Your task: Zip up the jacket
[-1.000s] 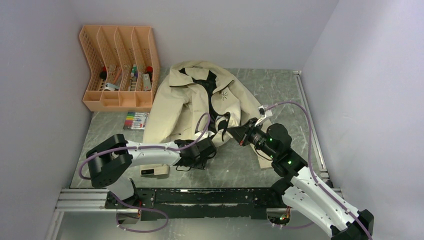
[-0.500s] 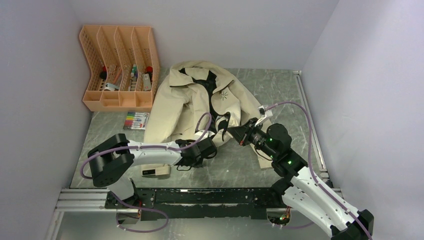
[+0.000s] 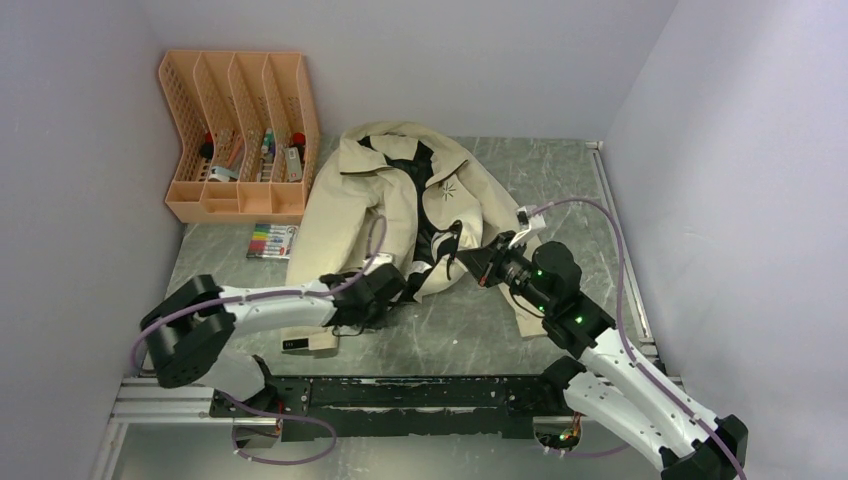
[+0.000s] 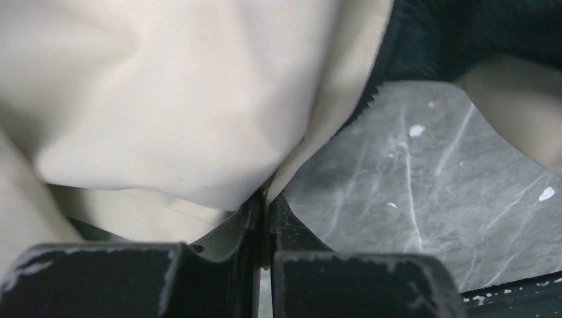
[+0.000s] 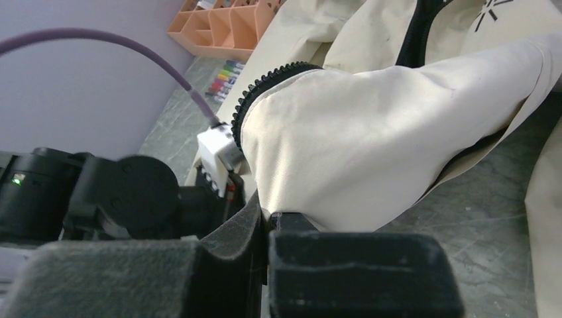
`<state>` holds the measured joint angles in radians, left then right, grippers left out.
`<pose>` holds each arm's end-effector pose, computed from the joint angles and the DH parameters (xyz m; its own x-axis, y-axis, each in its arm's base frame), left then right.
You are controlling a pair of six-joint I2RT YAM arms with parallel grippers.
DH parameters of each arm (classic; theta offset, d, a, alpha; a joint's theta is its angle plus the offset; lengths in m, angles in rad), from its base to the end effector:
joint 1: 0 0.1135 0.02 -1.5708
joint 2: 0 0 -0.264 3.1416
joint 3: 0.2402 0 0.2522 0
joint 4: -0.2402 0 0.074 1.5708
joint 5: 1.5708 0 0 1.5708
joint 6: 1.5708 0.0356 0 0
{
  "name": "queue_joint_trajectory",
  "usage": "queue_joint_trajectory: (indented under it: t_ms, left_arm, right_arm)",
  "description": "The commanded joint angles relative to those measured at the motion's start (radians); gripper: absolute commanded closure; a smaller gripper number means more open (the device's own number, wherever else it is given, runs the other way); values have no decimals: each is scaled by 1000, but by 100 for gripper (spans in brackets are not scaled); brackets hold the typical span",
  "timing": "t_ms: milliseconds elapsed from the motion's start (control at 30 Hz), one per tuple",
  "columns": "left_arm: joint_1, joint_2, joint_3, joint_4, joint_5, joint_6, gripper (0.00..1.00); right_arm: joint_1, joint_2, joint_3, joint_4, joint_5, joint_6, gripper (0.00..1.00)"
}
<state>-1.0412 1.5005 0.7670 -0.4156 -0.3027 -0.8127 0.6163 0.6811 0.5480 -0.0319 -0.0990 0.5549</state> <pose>0.1444 -0.2257 0.1589 -0.8703 0.1148 -0.4789 0.1893 0.9757 -0.1102 0.1396 0.1032 0.2887 -0.4589 0.3174 -0.8299 -0.4859 0.6923 0.5335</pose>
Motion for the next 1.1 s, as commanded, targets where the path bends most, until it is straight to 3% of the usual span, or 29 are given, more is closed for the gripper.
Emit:
queue_joint_trajectory:
  t_ms: [0,233,433,767,1067]
  left_arm:
    - [112,-138,-50,43,68,51,92]
    - [309,-334,-83,185,218,132,92]
    - [450,-394,-28,320,406,157,92]
    - [527,-480,-21,529,560,90,92]
    - [548,-588,-117,768,641,32,92]
  right_arm:
    - [-7,17,60,-10,33,-55,100]
    - [-14,36,131,-30,70,-128,100]
    - [-15,50,133,62,-43,-120,100]
    - [-17,94,68,245,-254,-72,100]
    - [-30,192,24,488,-470,1,100]
